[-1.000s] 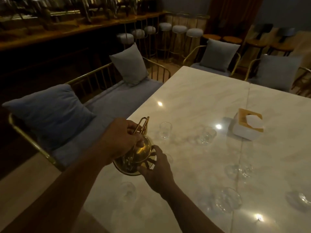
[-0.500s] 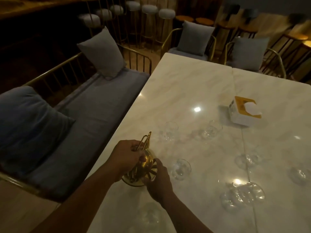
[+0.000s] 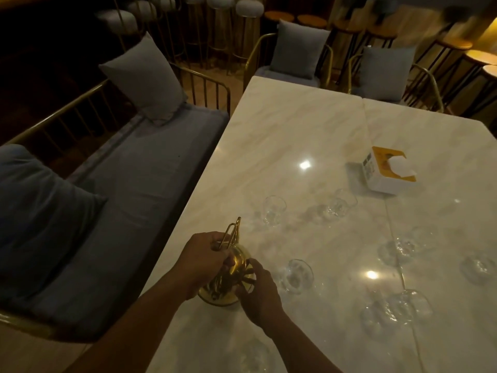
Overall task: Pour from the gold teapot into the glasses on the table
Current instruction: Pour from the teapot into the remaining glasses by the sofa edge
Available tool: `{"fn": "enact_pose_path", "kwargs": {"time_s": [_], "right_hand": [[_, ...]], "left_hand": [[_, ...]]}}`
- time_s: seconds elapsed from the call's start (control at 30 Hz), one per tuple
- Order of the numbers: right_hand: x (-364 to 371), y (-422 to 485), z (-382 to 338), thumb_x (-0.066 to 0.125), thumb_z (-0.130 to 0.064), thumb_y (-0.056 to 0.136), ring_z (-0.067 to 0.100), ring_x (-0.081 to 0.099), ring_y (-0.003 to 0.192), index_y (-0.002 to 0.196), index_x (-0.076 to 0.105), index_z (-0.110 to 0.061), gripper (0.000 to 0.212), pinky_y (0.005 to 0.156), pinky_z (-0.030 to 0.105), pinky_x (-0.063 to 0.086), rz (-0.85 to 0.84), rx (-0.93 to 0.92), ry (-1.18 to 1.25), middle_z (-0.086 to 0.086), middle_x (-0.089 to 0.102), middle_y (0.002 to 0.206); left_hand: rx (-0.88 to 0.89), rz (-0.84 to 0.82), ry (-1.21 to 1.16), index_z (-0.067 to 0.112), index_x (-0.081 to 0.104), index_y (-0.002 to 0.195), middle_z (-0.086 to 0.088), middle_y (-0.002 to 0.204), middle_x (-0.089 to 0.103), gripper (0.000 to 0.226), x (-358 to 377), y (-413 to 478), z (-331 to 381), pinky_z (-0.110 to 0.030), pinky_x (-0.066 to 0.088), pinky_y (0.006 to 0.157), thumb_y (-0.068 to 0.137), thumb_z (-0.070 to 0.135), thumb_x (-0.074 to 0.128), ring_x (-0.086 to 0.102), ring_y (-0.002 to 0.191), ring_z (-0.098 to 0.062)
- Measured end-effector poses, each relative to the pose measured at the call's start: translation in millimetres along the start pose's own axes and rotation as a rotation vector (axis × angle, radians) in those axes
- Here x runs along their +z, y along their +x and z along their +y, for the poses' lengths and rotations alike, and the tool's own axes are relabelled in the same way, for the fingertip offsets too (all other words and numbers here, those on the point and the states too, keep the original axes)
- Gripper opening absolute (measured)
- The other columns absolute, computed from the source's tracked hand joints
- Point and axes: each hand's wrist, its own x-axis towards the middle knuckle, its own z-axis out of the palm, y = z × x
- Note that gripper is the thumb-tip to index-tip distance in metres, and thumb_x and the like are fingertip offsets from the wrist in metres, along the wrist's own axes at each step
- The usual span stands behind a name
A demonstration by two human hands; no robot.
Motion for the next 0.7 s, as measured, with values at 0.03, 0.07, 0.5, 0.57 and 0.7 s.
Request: {"fn": "enact_pose_path", "kwargs": {"time_s": [0.03,0.07,0.5,0.57,0.7], "right_hand": [[0,-1,1,0.07,-0.03,0.09,-0.001,0.046,0.102,0.145,0.036,-0.033,0.065,0.083,0.007,0.037,-0.002,-0.006,-0.003,-0.001,0.047,0.141],[1,-1,2,0.07,-0.031,0.09,-0.002,0.044,0.102,0.147,0.036,-0.032,0.066,0.077,0.002,0.036,-0.006,-0.013,-0.008,-0.002,0.046,0.141],[5,-8,-4,0.066,-0.032,0.092,-0.002,0.053,0.107,0.15,0.035,-0.026,0.065,0.082,0.001,0.036,0.036,-0.06,-0.064,-0.002,0.051,0.137],[7,-10,-5,0.066,-0.035,0.091,0.004,0.058,0.113,0.149,0.035,-0.027,0.066,0.092,0.015,0.045,0.051,-0.079,-0.068,-0.001,0.056,0.133],[9,-10,-6,0.065,-0.034,0.092,0.012,0.059,0.118,0.15,0.036,-0.028,0.065,0.096,0.027,0.05,0.046,-0.063,-0.068,-0.001,0.059,0.131]], "left_hand": [[0.017,0.002,0.023,0.014,0.065,0.117,0.0,0.097,0.068,0.03,0,1,-1,-0.026,0.054,0.069,0.089,0.004,0.062,0.065,0.083,-0.012],[0.032,0.006,0.042,0.016,0.064,0.117,0.001,0.097,0.068,0.03,0,1,-3,-0.021,0.049,0.063,0.09,0.005,0.061,0.063,0.082,-0.009],[0.206,0.016,0.195,0.032,0.056,0.121,0.019,0.099,0.059,0.028,-4,8,-27,-0.024,0.042,0.084,0.094,0.027,0.059,0.05,0.087,0.002],[0.173,-0.036,0.151,0.04,0.049,0.113,0.027,0.093,0.05,0.029,-6,8,-33,-0.027,0.043,0.086,0.09,0.029,0.064,0.049,0.087,0.002],[0.114,-0.123,0.091,0.039,0.055,0.122,0.017,0.115,0.062,0.044,-8,9,-52,-0.03,0.05,0.088,0.083,0.032,0.071,0.058,0.109,-0.01]]}}
